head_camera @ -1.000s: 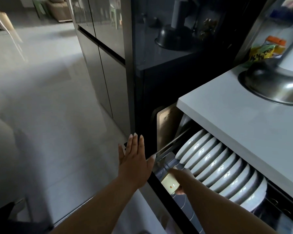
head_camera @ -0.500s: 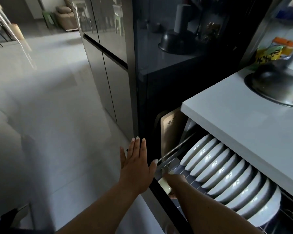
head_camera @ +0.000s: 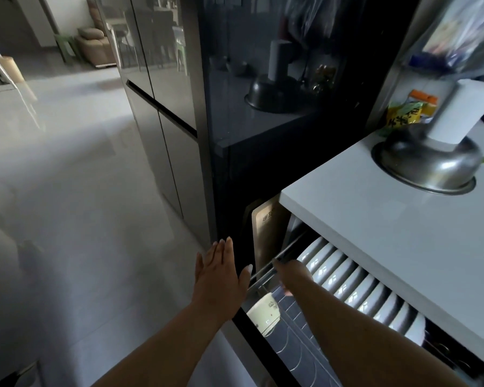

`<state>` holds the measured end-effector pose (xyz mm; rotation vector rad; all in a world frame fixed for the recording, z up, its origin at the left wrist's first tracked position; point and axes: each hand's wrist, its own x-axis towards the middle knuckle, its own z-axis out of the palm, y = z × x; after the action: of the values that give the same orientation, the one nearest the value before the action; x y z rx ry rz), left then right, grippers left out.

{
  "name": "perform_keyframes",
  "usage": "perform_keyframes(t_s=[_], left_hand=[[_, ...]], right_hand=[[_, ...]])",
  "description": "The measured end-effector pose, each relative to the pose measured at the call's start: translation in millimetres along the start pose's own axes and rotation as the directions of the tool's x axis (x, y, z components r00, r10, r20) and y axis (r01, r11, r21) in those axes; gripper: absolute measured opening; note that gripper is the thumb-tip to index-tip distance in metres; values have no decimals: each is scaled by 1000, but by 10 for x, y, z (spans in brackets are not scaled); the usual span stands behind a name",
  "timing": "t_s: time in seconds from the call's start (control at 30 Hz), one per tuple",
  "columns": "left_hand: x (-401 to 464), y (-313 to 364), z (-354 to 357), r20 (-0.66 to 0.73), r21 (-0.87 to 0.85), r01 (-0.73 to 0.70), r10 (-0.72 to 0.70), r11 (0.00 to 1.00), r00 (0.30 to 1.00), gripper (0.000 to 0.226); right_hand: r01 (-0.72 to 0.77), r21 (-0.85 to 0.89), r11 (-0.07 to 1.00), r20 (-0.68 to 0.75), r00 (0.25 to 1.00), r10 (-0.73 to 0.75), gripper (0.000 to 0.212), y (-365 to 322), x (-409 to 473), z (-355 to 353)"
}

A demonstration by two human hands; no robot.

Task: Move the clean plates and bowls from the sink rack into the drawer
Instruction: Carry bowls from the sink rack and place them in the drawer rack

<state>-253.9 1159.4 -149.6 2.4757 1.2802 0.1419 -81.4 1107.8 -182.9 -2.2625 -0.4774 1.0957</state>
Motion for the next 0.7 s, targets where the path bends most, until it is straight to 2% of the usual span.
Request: perform_keyframes(t_s=[0.1, 0.23, 0.3, 0.4, 0.6, 0.7], left_hand=[[28, 151, -196, -34, -56, -23, 21, 998, 999, 70], [42, 381, -417, -45, -86, -33, 29, 996, 999, 69], [-3, 536, -519, -28, -75, -33, 31, 997, 999, 68], [-128, 770, -677, -33, -89, -59, 57, 994, 998, 67], [-499, 1182, -792, -56, -57, -162, 159, 985, 986, 67], [-752, 1550, -811, -48, -74, -251, 248, 965, 968, 69]], right_hand=[[167, -30, 985, -61, 984, -169, 30, -260, -175, -276], [314, -85, 946, -165, 932, -324, 37, -464, -513, -625], [362, -117, 925, -209, 901, -379, 32, -473, -694, -785], [401, -116, 909, -280, 865, -417, 24, -418, -966, -1008], [399, -95, 912, -436, 807, -399, 32, -121, -1575, -1415], [387, -111, 916, -535, 753, -383, 35, 130, -1964, -1733]])
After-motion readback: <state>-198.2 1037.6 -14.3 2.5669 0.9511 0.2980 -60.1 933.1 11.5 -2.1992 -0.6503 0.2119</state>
